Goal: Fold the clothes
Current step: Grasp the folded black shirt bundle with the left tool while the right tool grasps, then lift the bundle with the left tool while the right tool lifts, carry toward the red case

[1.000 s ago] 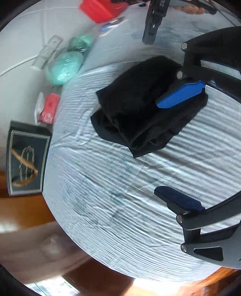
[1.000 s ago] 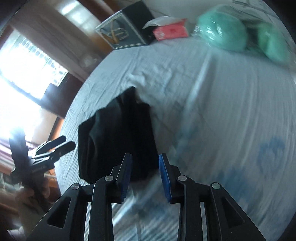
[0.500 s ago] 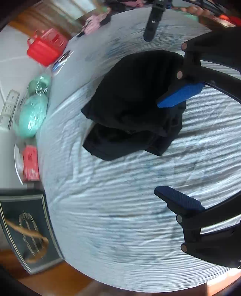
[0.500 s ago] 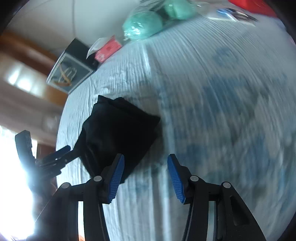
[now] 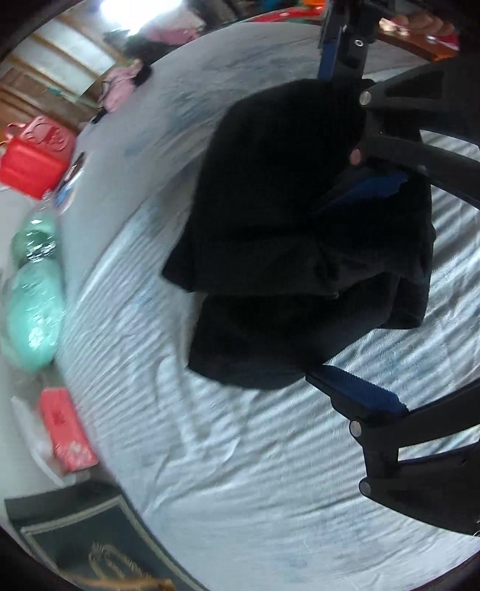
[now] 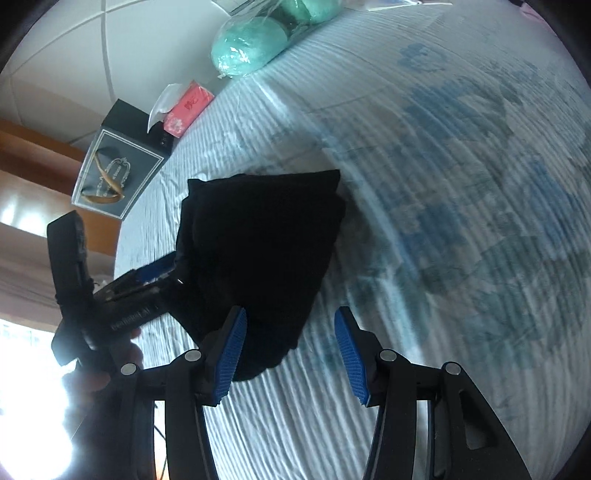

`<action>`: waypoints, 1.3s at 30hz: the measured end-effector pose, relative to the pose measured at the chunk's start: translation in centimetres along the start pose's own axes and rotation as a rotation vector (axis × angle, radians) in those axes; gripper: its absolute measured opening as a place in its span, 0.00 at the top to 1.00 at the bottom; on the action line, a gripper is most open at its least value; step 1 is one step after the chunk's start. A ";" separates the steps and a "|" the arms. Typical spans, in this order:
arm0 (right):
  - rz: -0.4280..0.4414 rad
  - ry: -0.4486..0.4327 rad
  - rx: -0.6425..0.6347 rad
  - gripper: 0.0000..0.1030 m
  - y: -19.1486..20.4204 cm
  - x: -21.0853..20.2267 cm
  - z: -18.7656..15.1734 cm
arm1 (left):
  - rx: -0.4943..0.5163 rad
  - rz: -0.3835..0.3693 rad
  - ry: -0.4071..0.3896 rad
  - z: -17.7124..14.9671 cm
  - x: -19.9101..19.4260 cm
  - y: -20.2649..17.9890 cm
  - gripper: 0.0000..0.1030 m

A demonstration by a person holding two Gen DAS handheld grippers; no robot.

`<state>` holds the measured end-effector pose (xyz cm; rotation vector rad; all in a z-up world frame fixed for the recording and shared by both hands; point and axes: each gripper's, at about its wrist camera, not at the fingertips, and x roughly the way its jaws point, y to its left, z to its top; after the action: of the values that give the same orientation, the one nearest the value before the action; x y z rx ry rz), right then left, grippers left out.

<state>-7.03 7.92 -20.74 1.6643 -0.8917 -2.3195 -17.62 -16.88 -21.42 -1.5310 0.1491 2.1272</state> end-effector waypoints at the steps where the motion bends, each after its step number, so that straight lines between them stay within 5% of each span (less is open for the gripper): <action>1: 0.004 -0.002 0.009 0.52 0.1 0.3 0.0 | 0.002 -0.013 0.001 0.0 0.0 0.2 0.22; 3: 0.011 -0.016 0.013 0.52 0.2 0.1 -0.1 | 0.012 -0.030 0.009 0.0 -0.2 0.2 0.24; 5: 0.024 -0.035 0.021 0.52 0.5 -0.6 -0.3 | 0.024 -0.051 0.009 0.0 -0.6 -0.1 0.36; 14: 0.039 -0.009 0.042 0.51 1.2 0.8 -0.5 | 0.052 -0.060 -0.008 -0.2 -0.2 -0.4 0.36; 16: 0.011 0.016 0.047 0.60 1.2 2.5 -0.5 | 0.062 -0.046 -0.007 -0.3 -0.2 -0.7 0.36; 20: -0.063 0.007 -0.072 0.67 3.2 2.0 -0.5 | 0.060 -0.065 -0.010 -0.7 -0.6 -1.0 0.57; 26: -0.009 0.026 -0.016 0.64 1.6 2.7 0.3 | 0.018 -0.145 -0.022 -0.6 -0.3 0.4 0.57; 33: 0.002 0.054 -0.039 0.63 1.8 2.9 0.5 | 0.012 -0.106 -0.057 -0.7 0.1 -0.5 0.58; 35: -0.047 0.035 -0.105 0.67 3.0 2.3 0.3 | -0.008 -0.084 -0.089 -1.2 -0.4 -1.0 0.71; 39: -0.137 -0.011 -0.233 0.75 5.2 0.7 0.0 | -0.060 -0.067 -0.140 -2.2 -2.2 -2.1 0.76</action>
<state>-8.42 3.42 -18.46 1.6616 -0.4990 -2.4125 -14.25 -16.64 -19.83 -1.3940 -0.0149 2.1938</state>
